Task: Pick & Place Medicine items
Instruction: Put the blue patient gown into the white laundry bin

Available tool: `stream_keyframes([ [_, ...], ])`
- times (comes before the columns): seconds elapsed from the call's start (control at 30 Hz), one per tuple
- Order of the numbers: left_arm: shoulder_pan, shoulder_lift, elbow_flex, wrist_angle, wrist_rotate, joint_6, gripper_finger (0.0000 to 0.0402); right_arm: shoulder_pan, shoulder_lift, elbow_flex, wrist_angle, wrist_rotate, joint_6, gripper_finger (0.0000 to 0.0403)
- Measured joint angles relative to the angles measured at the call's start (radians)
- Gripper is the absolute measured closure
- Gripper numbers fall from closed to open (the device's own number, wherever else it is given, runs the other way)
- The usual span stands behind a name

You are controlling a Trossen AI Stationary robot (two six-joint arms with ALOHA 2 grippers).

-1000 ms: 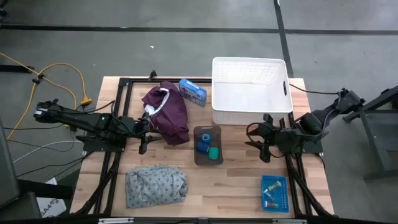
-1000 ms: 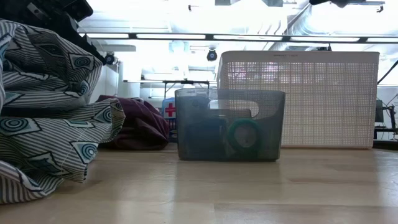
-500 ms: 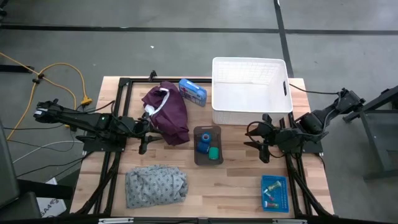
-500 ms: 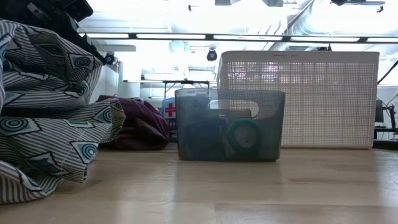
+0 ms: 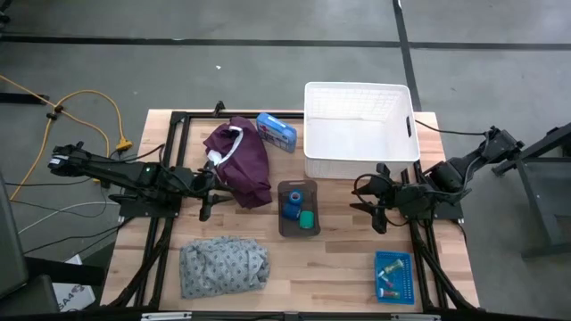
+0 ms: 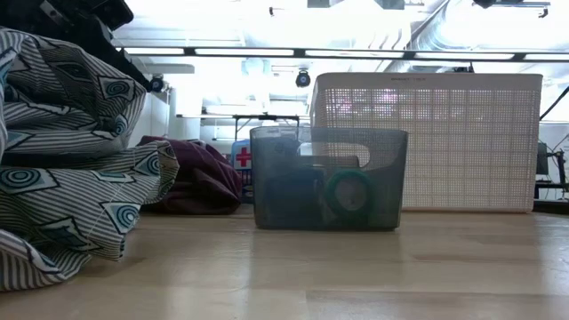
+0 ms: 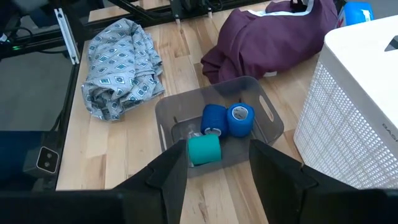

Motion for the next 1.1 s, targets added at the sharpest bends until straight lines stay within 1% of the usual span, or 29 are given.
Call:
stream_keyframes([
  [0.17,0.0,0.0,0.013,0.015,0.001,0.003,0.0279,0.0,0.0,0.0,0.0,0.0,0.0,0.0243],
  [0.3,-0.001,0.004,0.063,0.002,0.001,0.031,0.0279,0.0,0.0,0.0,0.0,0.0,0.0,0.0243],
  [0.43,-0.009,0.041,0.165,-0.084,0.001,0.034,0.0279,0.0,0.0,0.0,0.0,0.0,0.0,0.0243],
  [0.6,-0.041,0.134,0.339,-0.238,-0.01,0.034,0.0279,0.0,0.0,0.0,0.0,0.0,0.0,0.0243],
  [0.73,-0.087,0.224,0.459,-0.339,-0.046,0.044,0.0279,0.0,0.0,0.0,0.0,0.0,0.0,0.0243],
  [0.83,-0.136,0.288,0.52,-0.374,-0.088,0.054,0.0279,0.0,0.0,0.0,0.0,0.0,0.0,0.0243],
  [1.0,-0.227,0.362,0.542,-0.381,-0.151,0.045,0.0279,0.0,0.0,0.0,0.0,0.0,0.0,0.0243],
  [1.1,-0.286,0.399,0.542,-0.381,-0.182,-0.004,0.0279,0.0,0.0,0.0,-0.001,0.0,0.0,0.0243],
])
